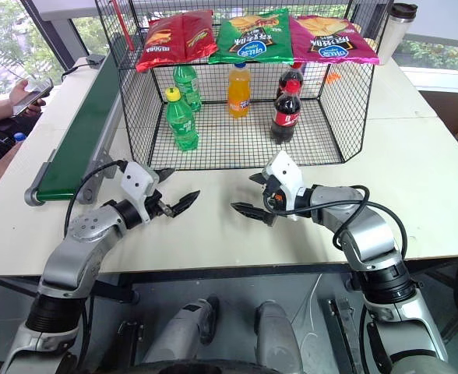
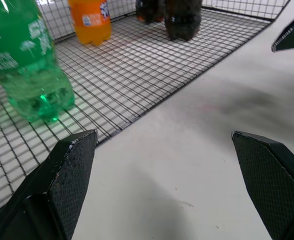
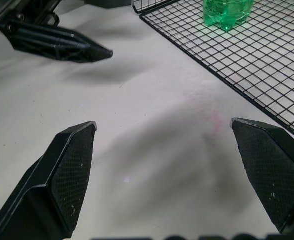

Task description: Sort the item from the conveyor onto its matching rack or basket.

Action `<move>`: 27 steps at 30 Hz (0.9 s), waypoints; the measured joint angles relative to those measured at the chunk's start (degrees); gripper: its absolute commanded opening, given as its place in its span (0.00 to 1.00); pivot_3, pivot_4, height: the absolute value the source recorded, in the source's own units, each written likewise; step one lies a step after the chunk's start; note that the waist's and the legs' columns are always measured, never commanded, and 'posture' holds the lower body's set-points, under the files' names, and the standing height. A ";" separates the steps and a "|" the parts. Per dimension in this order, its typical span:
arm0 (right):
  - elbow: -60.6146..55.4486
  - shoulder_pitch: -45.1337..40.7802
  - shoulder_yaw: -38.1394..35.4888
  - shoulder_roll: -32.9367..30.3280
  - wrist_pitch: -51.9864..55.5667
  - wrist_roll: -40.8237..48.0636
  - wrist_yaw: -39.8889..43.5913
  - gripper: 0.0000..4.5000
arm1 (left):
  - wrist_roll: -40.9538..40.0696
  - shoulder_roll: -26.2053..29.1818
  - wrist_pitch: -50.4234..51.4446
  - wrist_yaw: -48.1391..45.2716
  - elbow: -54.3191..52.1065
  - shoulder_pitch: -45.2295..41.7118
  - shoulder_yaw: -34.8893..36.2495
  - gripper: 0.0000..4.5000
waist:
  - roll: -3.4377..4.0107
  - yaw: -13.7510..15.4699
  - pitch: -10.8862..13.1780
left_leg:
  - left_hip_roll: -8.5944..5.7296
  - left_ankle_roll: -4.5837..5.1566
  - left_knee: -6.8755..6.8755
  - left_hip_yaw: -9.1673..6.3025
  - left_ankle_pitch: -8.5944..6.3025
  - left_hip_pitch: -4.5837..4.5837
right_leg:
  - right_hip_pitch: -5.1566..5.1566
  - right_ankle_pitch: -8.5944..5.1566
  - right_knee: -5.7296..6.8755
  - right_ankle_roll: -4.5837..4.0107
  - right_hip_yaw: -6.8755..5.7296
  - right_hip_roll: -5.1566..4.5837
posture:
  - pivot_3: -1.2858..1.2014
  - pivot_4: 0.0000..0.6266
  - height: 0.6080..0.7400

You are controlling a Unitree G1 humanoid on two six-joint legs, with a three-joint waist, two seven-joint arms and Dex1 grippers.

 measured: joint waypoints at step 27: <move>-0.62 0.00 0.00 0.05 -0.01 0.08 0.22 0.99 | 0.40 0.57 -2.49 -1.02 -0.14 0.25 -1.62 1.00 | 0.00 -0.01 0.00 | 0.00 0.00 0.00 0.00 0.00 0.00 | 0.00 -0.01 -0.01 -0.01 0.00 0.00 | 0.52 0.24 0.99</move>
